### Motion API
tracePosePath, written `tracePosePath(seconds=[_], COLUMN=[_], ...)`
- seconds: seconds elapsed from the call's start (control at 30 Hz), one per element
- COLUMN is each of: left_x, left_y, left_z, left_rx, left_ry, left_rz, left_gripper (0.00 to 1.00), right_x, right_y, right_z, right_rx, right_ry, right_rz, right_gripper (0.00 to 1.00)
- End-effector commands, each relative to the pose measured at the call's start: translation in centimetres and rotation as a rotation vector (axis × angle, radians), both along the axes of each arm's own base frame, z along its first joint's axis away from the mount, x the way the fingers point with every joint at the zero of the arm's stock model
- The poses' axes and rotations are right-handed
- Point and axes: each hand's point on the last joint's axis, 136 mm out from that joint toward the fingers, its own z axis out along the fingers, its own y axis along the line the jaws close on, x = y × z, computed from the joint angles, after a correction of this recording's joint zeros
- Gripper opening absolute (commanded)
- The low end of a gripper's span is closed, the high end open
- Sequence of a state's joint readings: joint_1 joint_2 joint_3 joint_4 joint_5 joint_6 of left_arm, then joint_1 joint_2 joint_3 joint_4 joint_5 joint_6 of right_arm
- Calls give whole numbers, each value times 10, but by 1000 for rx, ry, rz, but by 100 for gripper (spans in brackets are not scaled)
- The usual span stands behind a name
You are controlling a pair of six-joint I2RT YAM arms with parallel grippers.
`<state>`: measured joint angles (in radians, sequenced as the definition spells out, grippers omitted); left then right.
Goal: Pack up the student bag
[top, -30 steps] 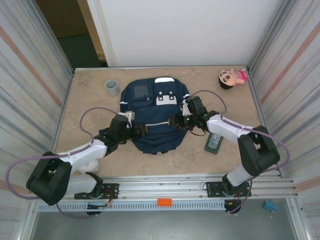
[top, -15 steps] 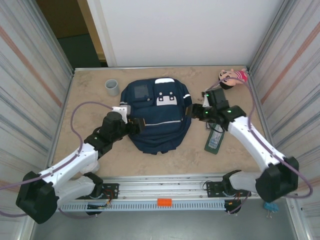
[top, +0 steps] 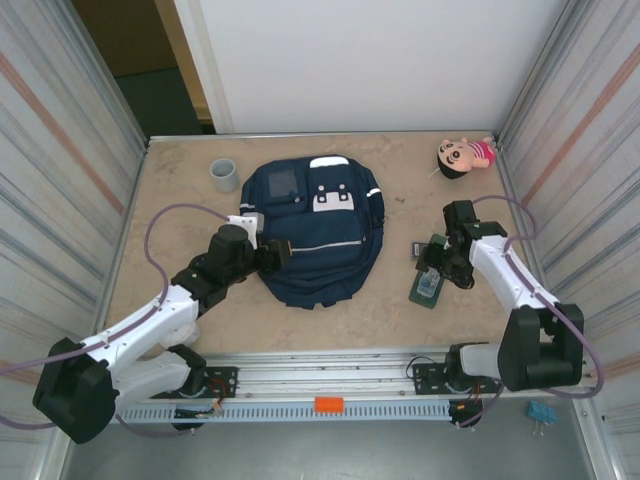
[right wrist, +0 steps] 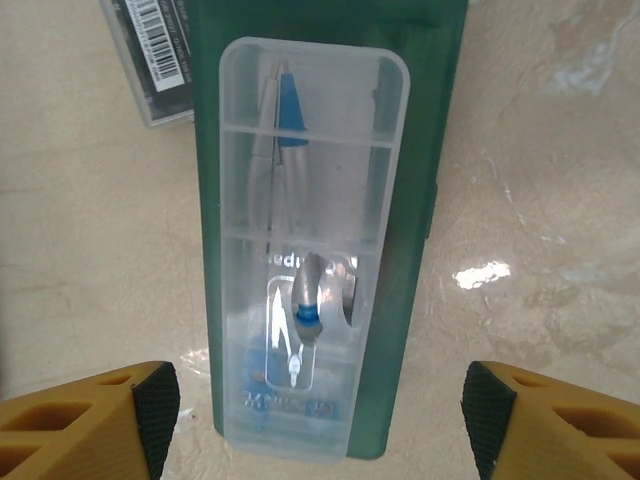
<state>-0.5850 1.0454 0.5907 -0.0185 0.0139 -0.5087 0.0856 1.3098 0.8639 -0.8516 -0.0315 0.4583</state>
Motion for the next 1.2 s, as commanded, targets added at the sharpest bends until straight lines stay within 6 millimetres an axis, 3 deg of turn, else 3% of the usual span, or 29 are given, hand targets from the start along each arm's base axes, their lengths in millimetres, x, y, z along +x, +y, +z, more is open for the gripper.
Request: tracePosePath(seconds=[0.0, 0.33, 0.5, 0.6, 0.77, 0.93, 1.03, 1.17], left_x=[-3, -2, -1, -2, -3, -3, -4, -7], left_y=[-1, -1, 0, 1, 5, 6, 2, -15], left_z=[-5, -8, -8, -6, -3, 4, 16, 27], left_rx=[14, 19, 25, 29, 36, 100, 209, 365], left_ry=[-3, 2, -3, -9, -19, -68, -147, -257], left_rz=[-10, -9, -4, -4, 3, -44, -150, -381], left_gripper=[69, 69, 69, 69, 69, 69, 69, 68], right_x=[3, 7, 2, 2, 4, 7, 8, 9], right_y=[4, 4, 2, 1, 2, 2, 6, 29], right_z=[-12, -26, -34, -35, -32, 4, 44, 103], right_rx=[11, 4, -2, -6, -5, 3, 30, 176], right_ry=[29, 41, 71, 71, 63, -37, -183, -497], right_rz=[28, 41, 46, 46, 55, 60, 74, 114], right_gripper=[73, 51, 61, 61, 42, 37, 35, 35])
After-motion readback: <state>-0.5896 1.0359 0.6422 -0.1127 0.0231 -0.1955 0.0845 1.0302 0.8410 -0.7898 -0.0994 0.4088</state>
